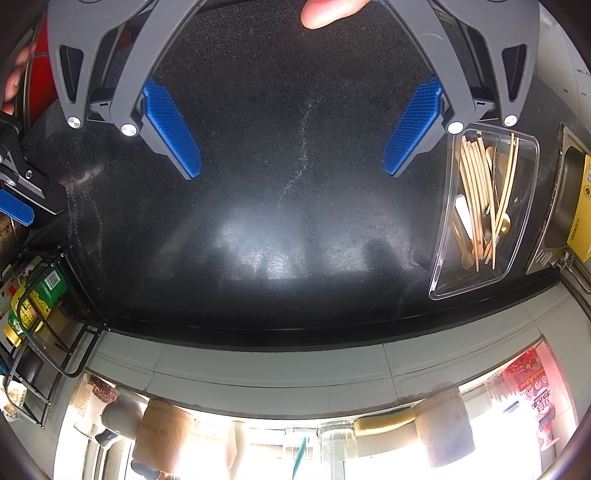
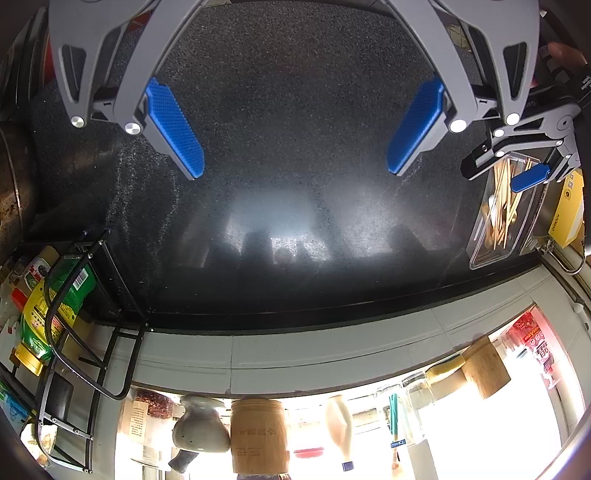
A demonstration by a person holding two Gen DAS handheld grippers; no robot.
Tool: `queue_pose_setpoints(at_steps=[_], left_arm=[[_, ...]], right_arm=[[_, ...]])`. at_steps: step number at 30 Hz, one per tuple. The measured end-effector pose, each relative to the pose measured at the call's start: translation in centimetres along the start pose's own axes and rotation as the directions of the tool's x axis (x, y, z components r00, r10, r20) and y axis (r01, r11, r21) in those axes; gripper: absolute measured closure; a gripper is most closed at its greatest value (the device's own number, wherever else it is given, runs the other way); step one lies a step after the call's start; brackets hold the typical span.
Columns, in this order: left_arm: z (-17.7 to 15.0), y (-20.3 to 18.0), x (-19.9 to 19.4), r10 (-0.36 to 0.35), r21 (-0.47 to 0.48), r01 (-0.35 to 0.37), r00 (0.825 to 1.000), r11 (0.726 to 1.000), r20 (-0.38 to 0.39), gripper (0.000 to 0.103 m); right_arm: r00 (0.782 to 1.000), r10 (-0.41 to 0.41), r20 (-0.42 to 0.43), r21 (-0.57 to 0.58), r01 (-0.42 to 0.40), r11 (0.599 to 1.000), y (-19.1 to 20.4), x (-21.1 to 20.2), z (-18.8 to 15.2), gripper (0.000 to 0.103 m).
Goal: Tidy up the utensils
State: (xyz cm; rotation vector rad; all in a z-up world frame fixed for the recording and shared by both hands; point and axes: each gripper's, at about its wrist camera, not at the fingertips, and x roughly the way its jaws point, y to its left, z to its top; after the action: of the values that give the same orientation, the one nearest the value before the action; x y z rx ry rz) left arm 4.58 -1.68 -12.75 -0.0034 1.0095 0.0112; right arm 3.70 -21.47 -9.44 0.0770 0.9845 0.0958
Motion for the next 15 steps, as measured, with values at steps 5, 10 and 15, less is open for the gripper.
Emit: queue_pose_setpoints(at_steps=[5, 10, 15], left_arm=[[0.01, 0.03, 0.01, -0.001, 0.001, 0.001, 1.0, 1.0, -0.001, 0.006], [0.01, 0.16, 0.04, 0.001, 0.002, -0.001, 1.0, 1.0, 0.002, 0.006], [-0.05, 0.18, 0.07, -0.001, 0.002, 0.0, 1.0, 1.0, 0.004, 0.006]], right_arm=[[1.0, 0.0, -0.001, 0.0, 0.0, 1.0, 0.01, -0.02, -0.04, 0.007], [1.0, 0.0, -0.001, 0.001, 0.0, 1.0, -0.03, 0.06, 0.03, 0.007], [1.0, 0.0, -0.001, 0.001, 0.0, 1.0, -0.01, 0.04, 0.01, 0.007]])
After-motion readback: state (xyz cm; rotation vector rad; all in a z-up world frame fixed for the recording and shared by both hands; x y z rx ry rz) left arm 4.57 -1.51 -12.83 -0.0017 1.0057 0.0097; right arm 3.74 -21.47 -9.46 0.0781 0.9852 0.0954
